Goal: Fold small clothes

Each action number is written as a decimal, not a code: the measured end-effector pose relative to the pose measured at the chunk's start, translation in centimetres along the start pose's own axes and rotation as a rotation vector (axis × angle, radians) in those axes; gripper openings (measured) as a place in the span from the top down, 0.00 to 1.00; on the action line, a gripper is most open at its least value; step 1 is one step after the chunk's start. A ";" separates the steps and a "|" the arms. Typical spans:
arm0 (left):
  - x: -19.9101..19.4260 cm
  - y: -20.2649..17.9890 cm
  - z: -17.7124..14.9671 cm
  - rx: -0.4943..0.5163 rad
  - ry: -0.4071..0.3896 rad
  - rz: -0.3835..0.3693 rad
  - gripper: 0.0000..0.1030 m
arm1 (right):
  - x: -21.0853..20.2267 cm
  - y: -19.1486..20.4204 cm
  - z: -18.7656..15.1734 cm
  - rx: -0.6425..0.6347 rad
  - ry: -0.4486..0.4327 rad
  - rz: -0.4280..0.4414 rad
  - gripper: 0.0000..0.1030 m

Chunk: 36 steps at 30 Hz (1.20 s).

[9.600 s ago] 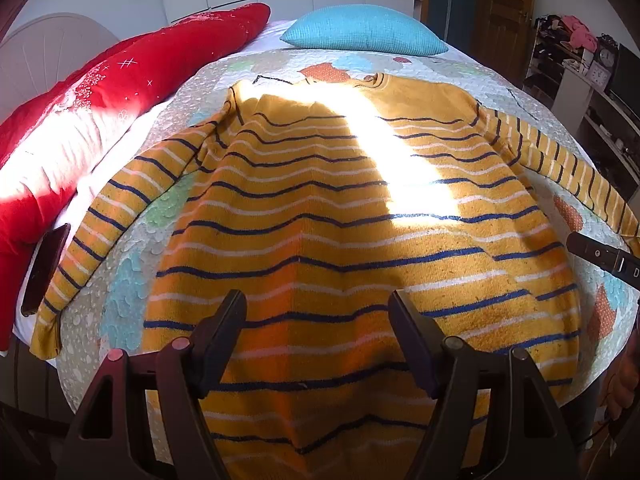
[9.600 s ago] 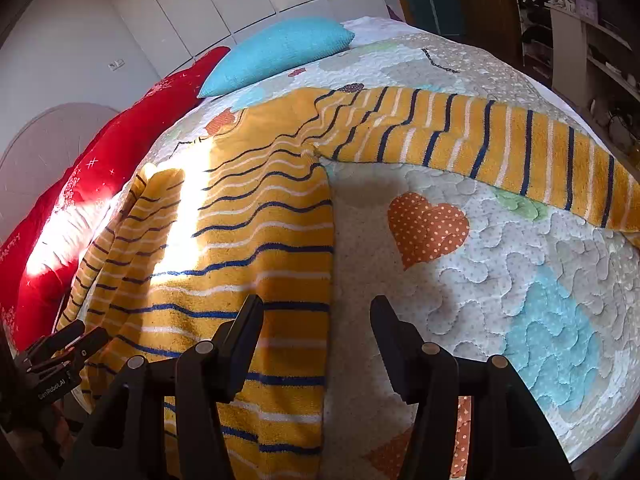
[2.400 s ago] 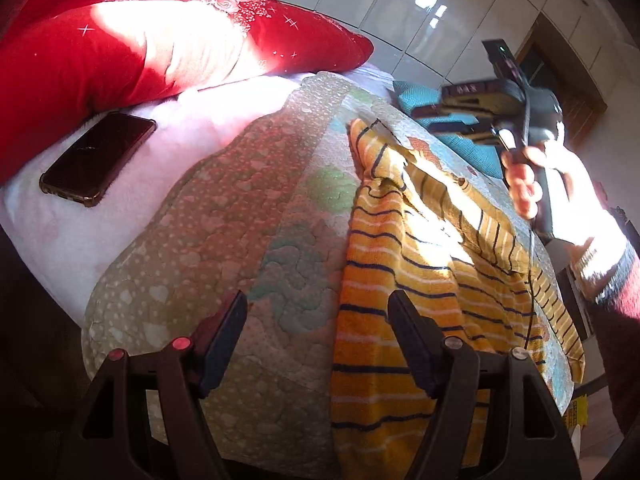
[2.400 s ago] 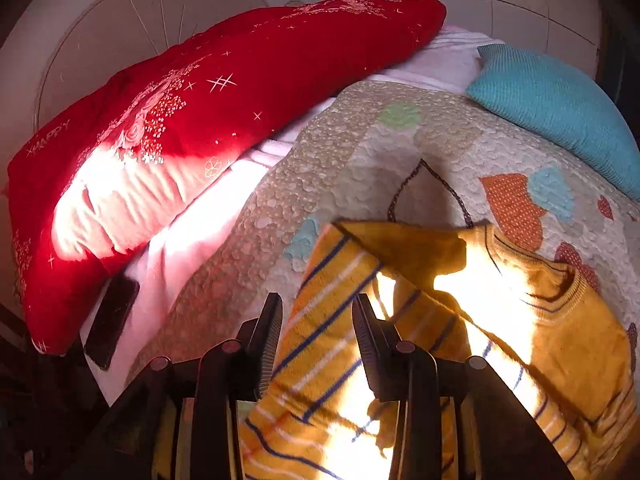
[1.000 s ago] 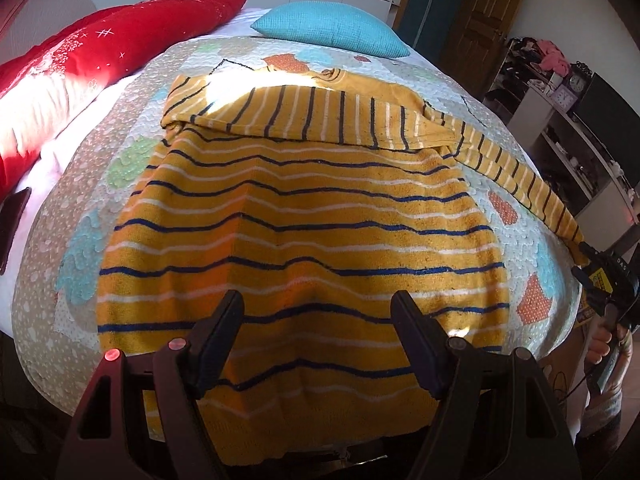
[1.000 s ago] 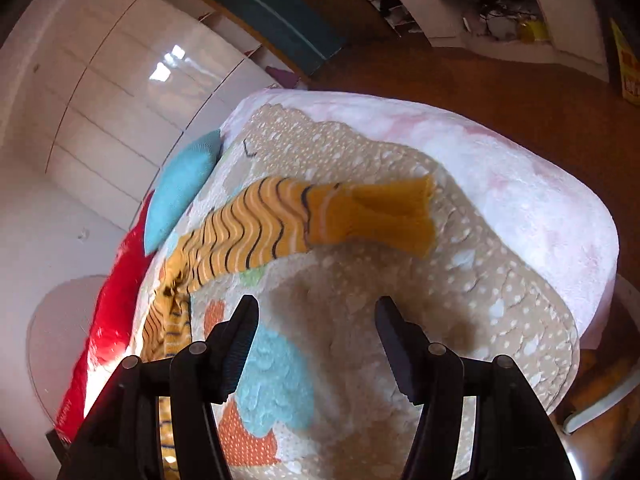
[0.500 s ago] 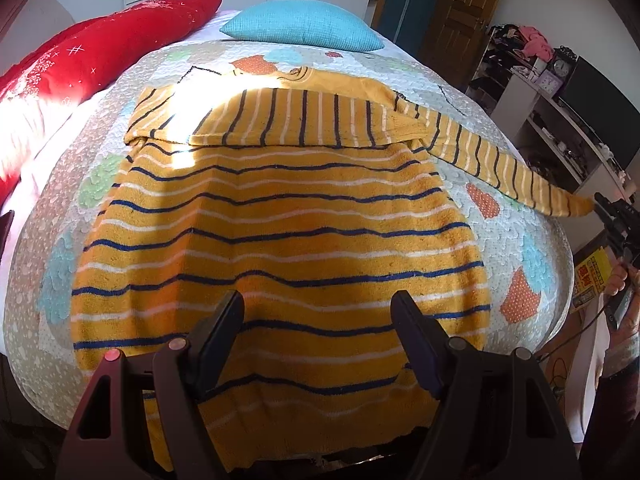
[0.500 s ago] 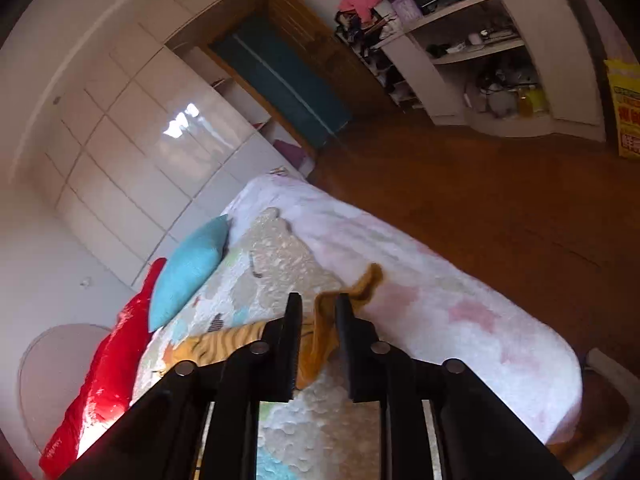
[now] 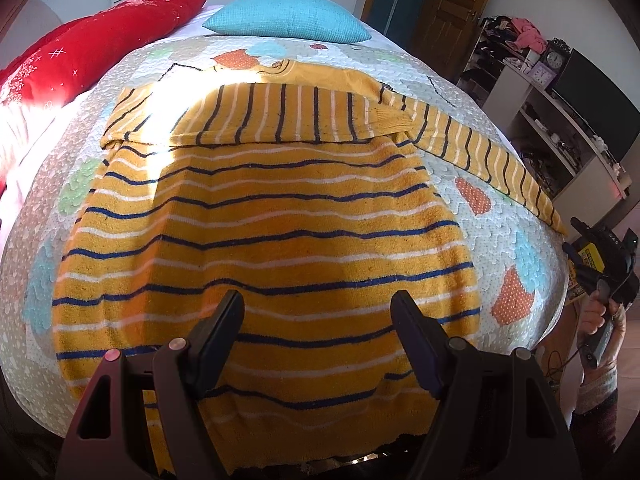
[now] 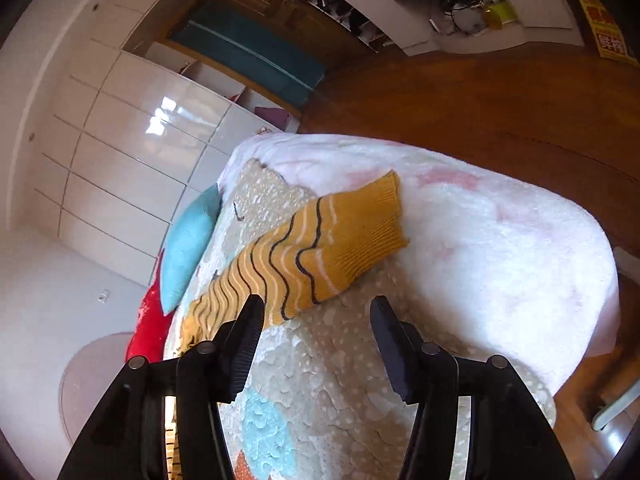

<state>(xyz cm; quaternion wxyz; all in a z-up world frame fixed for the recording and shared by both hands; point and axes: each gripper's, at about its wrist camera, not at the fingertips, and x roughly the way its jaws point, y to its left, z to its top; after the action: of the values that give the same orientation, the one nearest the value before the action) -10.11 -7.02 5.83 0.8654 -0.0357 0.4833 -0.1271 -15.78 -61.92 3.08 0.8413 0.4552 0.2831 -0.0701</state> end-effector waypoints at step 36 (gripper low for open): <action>-8.5 20.8 -7.9 -0.424 -0.269 0.107 0.25 | 29.2 45.6 -31.0 -0.929 0.512 0.169 0.94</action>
<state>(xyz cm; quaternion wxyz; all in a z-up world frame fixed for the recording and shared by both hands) -17.23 15.70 4.84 0.9005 -0.2074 0.3811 0.0290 12.78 -6.66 7.28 0.8608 0.0587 0.4429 0.2436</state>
